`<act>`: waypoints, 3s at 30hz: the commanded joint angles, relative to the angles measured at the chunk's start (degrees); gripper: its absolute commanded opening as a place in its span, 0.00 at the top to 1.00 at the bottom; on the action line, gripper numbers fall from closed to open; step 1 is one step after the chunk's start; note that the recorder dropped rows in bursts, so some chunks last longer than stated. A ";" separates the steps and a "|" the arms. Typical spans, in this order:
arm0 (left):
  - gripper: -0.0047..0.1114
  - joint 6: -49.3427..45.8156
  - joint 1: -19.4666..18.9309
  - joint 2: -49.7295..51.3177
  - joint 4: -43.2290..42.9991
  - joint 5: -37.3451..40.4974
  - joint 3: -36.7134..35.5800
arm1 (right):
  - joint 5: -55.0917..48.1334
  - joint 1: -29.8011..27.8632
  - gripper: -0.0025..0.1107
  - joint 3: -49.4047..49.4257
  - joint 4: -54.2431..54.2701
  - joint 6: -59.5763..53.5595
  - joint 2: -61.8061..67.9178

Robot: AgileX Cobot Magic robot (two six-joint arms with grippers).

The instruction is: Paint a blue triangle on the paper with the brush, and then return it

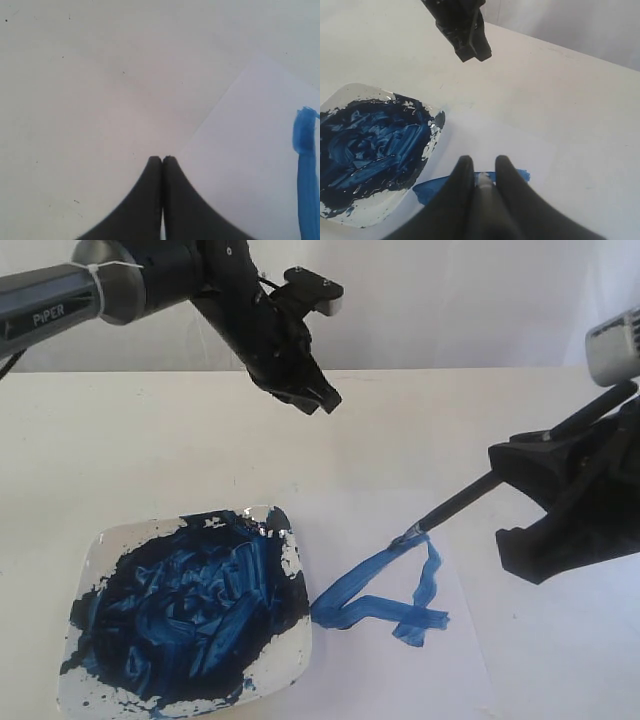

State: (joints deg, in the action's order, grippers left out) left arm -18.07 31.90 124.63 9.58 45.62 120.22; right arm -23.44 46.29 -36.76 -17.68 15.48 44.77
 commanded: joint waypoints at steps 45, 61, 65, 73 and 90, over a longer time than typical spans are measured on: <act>0.96 14.46 0.18 -34.33 -9.91 24.34 -0.14 | 2.38 -0.07 0.98 0.25 0.09 0.20 -0.31; 0.96 16.76 0.18 -46.43 -10.03 24.34 -0.27 | 2.79 -0.07 0.98 0.25 2.18 0.40 -0.31; 0.96 16.89 0.18 -48.95 -10.03 24.34 -0.27 | 4.80 -0.07 0.98 0.25 3.17 0.40 -0.31; 0.96 17.02 0.18 -53.33 -17.00 24.34 -0.27 | 10.49 -0.07 0.98 0.25 5.90 0.40 -0.21; 0.96 41.22 0.18 -66.05 -40.80 -9.05 -40.78 | 20.92 -0.07 0.98 0.25 18.19 0.26 14.46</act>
State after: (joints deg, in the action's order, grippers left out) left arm 19.43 31.90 60.78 -26.91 38.44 85.03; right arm -5.04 46.29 -36.76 0.00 15.70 57.66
